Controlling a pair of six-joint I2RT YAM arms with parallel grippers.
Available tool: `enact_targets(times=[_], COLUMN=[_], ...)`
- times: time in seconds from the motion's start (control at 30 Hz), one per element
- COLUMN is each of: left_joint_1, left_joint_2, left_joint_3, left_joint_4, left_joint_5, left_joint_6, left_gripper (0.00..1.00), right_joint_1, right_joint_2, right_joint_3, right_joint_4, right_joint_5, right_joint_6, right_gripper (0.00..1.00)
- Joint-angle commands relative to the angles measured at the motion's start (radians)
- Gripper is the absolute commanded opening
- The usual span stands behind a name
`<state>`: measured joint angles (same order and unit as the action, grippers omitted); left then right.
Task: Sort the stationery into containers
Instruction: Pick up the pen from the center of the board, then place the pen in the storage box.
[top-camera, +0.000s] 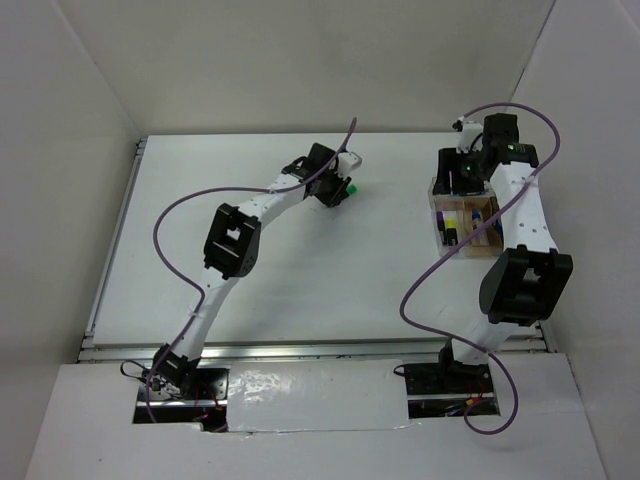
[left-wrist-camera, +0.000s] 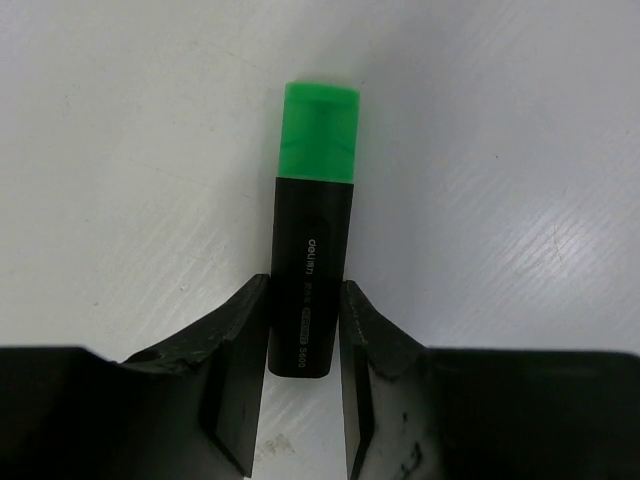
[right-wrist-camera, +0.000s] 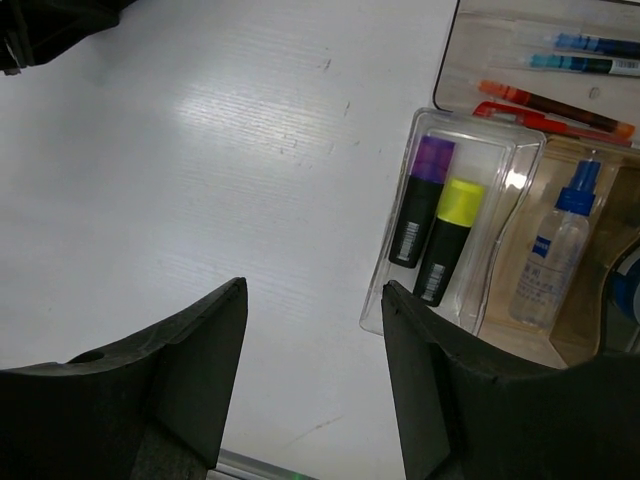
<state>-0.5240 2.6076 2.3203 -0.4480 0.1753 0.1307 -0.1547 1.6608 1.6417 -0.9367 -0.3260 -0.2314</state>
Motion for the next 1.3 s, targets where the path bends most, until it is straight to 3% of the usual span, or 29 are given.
enact_targets(times=[0.0, 0.17, 0.23, 0.4, 0.47, 0.53, 0.67, 0.97, 1.27], left_joint_1=[-0.014, -0.015, -0.007, -0.039, -0.054, -0.079, -0.111, -0.156, -0.156], left_joint_2=[-0.027, -0.243, -0.328, -0.54, -0.619, -0.688, -0.753, -0.759, -0.756], left_joint_3=[-0.114, -0.302, -0.381, -0.487, -0.537, -0.573, -0.64, -0.625, -0.61], left_joint_4=[-0.054, 0.046, 0.116, 0.2, 0.212, 0.229, 0.232, 0.223, 0.244], left_joint_5=[-0.04, 0.081, 0.157, 0.211, 0.204, 0.155, 0.13, 0.144, 0.156], left_joint_6=[0.014, -0.121, -0.284, -0.465, -0.506, -0.52, -0.572, -0.612, -0.649], left_gripper=[0.28, 0.11, 0.07, 0.03, 0.02, 0.02, 0.02, 0.0, 0.0], right_joint_1=[0.01, 0.018, 0.018, 0.012, 0.018, 0.043, 0.119, 0.259, 0.302], right_joint_2=[-0.073, -0.212, -0.249, -0.328, -0.337, -0.34, -0.314, -0.2, -0.2], right_joint_3=[0.018, -0.141, -0.216, -0.382, -0.427, -0.465, -0.416, -0.221, -0.249], right_joint_4=[-0.016, 0.067, 0.104, 0.22, 0.312, 0.396, 0.423, 0.417, 0.45], right_joint_5=[-0.05, -0.179, -0.221, -0.367, -0.424, -0.444, -0.43, -0.352, -0.256], right_joint_6=[0.043, 0.148, 0.178, 0.403, 0.513, 0.567, 0.61, 0.601, 0.6], right_gripper=[0.63, 0.64, 0.65, 0.65, 0.74, 0.76, 0.77, 0.77, 0.75])
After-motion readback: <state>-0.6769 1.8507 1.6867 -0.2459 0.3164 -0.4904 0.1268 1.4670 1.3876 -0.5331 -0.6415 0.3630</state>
